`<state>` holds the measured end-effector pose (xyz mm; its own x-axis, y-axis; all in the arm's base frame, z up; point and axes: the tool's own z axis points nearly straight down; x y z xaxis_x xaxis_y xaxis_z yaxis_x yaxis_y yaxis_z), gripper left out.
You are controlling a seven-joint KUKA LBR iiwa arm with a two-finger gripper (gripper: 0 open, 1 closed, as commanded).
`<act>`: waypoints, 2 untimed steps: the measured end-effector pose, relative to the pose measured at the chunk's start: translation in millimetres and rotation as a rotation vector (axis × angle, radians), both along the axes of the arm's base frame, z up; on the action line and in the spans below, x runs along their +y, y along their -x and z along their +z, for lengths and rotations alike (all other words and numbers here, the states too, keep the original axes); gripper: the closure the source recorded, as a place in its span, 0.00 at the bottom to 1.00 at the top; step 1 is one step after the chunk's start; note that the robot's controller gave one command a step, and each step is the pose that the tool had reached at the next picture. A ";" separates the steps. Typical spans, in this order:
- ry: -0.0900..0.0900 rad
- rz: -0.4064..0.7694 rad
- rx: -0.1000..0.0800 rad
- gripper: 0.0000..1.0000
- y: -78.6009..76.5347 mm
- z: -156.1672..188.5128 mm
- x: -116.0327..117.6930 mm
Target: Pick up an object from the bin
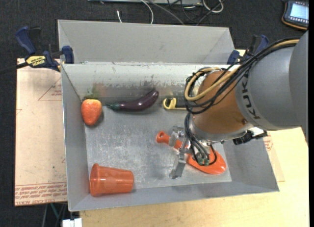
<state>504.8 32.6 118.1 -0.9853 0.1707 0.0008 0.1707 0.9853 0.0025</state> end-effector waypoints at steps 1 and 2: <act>-0.001 0.176 -0.003 0.00 -12.6 -9.8 -2.2; -0.001 -0.003 -0.001 0.00 -1.9 7.3 0.4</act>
Offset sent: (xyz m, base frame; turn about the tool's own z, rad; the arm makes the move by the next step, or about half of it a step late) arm 0.0006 0.0003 0.0094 0.0041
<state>506.7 33.0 125.4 -0.9849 0.1733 -0.0005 0.1733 0.9849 0.0037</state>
